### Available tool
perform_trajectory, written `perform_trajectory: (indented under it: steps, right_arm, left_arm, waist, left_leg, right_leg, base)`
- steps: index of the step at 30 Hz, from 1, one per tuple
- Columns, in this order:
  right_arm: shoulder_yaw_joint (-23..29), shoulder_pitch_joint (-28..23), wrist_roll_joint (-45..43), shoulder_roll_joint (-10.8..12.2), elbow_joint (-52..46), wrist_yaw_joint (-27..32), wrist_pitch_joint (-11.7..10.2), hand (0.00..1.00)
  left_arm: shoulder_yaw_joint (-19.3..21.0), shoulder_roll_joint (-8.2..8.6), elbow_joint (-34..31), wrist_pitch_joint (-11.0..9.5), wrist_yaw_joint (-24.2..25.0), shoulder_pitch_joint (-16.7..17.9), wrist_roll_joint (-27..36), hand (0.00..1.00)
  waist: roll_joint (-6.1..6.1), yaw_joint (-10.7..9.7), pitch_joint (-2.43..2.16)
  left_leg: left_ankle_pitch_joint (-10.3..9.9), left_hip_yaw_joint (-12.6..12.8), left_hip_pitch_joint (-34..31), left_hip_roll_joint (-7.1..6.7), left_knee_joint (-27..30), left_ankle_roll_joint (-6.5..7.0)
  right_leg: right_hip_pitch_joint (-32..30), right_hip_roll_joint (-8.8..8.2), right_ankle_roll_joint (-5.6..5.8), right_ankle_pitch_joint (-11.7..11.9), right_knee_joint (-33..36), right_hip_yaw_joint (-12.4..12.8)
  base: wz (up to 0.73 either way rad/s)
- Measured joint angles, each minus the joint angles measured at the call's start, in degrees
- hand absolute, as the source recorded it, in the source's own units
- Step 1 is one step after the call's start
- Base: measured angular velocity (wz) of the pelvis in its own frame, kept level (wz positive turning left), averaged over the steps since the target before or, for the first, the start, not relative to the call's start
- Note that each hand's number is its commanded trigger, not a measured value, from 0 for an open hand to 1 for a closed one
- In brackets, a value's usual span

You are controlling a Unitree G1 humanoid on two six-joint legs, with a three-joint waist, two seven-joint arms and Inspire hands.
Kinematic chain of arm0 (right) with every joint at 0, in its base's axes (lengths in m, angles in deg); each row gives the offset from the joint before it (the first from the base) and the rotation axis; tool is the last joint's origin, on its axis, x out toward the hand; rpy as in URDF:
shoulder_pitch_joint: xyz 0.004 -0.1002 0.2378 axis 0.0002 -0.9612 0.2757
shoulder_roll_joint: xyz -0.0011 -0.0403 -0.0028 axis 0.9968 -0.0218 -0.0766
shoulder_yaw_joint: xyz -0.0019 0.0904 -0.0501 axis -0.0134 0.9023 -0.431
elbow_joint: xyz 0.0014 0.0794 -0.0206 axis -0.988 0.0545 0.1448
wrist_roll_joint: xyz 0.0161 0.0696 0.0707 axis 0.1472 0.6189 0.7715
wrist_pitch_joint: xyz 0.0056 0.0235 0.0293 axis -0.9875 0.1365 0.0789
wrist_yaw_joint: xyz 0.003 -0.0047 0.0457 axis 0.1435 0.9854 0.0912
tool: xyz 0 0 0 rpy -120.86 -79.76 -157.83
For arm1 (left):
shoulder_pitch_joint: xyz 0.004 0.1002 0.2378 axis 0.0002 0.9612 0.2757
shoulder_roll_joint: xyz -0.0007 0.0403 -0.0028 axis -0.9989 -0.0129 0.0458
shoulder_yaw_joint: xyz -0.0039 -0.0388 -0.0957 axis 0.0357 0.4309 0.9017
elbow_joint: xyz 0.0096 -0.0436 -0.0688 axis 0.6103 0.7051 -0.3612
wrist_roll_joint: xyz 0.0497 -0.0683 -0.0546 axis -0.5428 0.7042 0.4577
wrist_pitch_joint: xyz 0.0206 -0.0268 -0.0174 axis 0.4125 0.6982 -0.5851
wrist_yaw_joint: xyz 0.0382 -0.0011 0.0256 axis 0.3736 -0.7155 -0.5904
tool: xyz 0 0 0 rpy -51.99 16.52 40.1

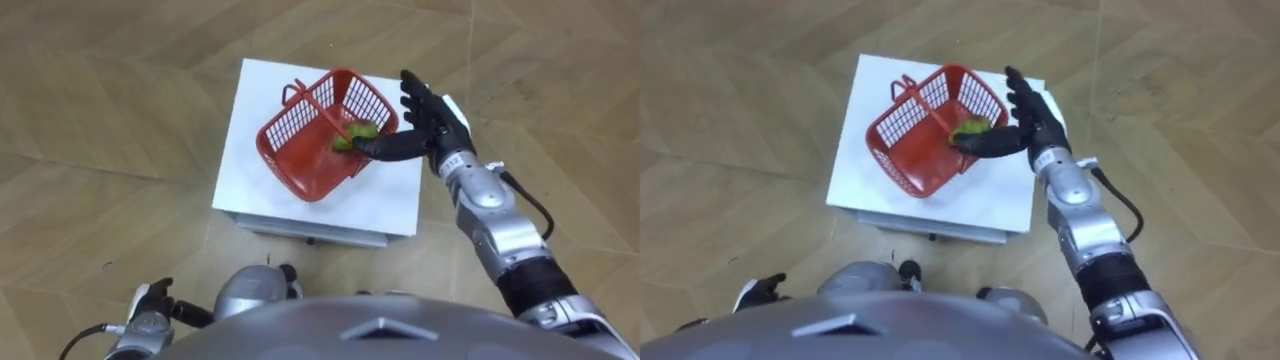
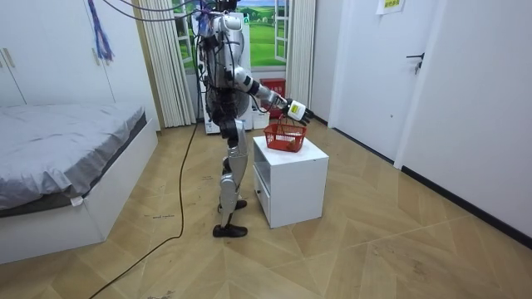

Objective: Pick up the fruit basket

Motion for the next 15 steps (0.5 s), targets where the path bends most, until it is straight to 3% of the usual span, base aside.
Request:
perform_trajectory:
  steps: [7, 8, 11, 15]
  right_arm:
    - [4.83, -4.46, -1.57, -1.08, -0.01, 6.12, -1.92, 0.0]
    - [5.78, -5.85, -1.72, -1.33, 0.4, 6.75, -2.19, 0.0]
    - [8.29, -6.47, -4.15, -1.32, 8.14, 8.66, -4.07, 0.0]
    - [11.15, -7.94, -4.54, -1.39, 21.98, 9.63, -3.91, 0.0]
  left_arm:
    - [1.04, 0.37, -2.25, -1.79, -1.79, 0.9, 3.54, 0.0]
    - [1.51, 0.48, -2.23, -2.15, -1.85, 1.12, 4.31, 0.0]
    - [3.25, 0.79, -2.22, -2.75, -1.99, 2.22, 4.68, 0.0]
    - [4.82, 1.05, -2.2, -3.63, -1.97, 2.31, 5.73, 0.0]
  waist:
    - [0.67, -1.91, -0.27]
    - [0.85, -2.08, -0.51]
    - [1.08, -3.5, -0.77]
    - [1.0, -3.73, -0.81]
  left_leg:
    - [0.01, 1.35, 1.25, 0.2, -1.02, 0.01]
    - [0.01, 1.51, 1.77, 0.16, -1.39, 0.01]
    - [0.01, 1.54, 3.46, -0.21, -2.29, 0.01]
    - [0.0, 1.49, 4.28, -0.23, -2.93, 0.0]
  right_leg:
    - [0.01, -0.04, 0.0, 0.0, 0.02, 1.35]
    - [0.19, -0.04, 0.0, 0.0, 0.04, 1.51]
    - [1.33, -0.04, 0.0, 0.0, -0.01, 1.43]
    - [1.98, -0.09, 0.08, -0.05, -0.13, 1.33]
  base:
    - [-0.12]
    - [-0.08]
    - [-0.04]
    - [-0.02]
